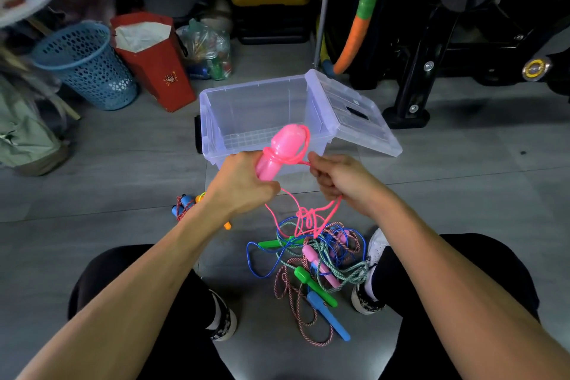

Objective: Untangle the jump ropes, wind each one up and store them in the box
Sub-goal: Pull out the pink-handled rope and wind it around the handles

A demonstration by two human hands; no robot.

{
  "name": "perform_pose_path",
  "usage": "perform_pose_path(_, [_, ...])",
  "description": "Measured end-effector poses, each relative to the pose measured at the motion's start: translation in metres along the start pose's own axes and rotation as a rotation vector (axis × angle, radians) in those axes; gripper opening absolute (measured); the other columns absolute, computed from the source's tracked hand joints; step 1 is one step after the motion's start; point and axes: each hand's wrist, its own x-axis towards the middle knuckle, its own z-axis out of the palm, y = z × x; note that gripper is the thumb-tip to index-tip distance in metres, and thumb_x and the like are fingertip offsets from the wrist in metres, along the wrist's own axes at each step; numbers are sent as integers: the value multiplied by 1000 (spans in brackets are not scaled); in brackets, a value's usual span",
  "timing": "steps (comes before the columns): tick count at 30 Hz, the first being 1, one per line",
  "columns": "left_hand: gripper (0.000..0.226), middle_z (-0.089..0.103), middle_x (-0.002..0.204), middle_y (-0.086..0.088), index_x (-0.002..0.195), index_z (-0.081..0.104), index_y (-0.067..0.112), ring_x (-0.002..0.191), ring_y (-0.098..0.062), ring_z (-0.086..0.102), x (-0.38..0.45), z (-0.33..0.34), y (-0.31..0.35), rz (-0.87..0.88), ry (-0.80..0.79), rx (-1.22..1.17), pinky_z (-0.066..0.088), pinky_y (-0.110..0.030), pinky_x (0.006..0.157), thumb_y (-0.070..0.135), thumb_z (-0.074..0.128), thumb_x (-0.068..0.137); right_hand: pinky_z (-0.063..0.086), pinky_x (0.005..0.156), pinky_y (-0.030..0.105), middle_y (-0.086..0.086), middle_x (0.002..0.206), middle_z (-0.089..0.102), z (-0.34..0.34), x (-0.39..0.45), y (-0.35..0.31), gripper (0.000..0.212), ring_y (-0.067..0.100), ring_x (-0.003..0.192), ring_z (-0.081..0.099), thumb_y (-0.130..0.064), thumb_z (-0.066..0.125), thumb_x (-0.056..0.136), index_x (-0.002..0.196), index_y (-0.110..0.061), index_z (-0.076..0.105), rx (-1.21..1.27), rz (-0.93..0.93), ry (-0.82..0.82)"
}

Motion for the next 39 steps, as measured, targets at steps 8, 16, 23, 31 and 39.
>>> perform_pose_path(8, [18,53,82,-6,91,55,14,76,-32,54,15,-7,-21,-255,3,401,40,-31,63,18,62,75,42,60,37,5,61,56,7,-25,-7,40,27,62,51,-39,47,98,72,-9,56,-1006,-350,22])
perform_pose_path(16, [35,60,114,-5,124,47,16,100,-30,65,4,38,-9,256,-126,976,35,-33,64,18,52,89,34,55,16,-8,57,54,-14,-23,-28,25,7,55,46,-31,63,92,77,-12,68,-933,-493,18])
perform_pose_path(23, [34,57,54,-2,79,44,24,47,-31,58,5,23,-25,723,-7,516,40,-29,40,41,69,63,31,51,19,3,56,50,-30,-1,-13,33,5,52,39,-35,72,85,76,-3,69,-663,-383,28])
perform_pose_path(31, [29,49,58,2,75,52,14,57,-26,44,1,-1,-12,45,330,-72,32,-27,54,32,75,74,36,58,24,-11,50,50,-5,-2,10,45,4,48,44,-41,46,100,64,-18,58,-591,-195,38])
perform_pose_path(39, [32,62,110,-12,113,56,14,99,-35,62,-2,17,-20,-193,-120,598,47,-36,75,21,64,83,31,60,33,3,71,46,36,-39,-10,24,25,66,42,-28,49,96,79,-12,54,-1237,-370,-136])
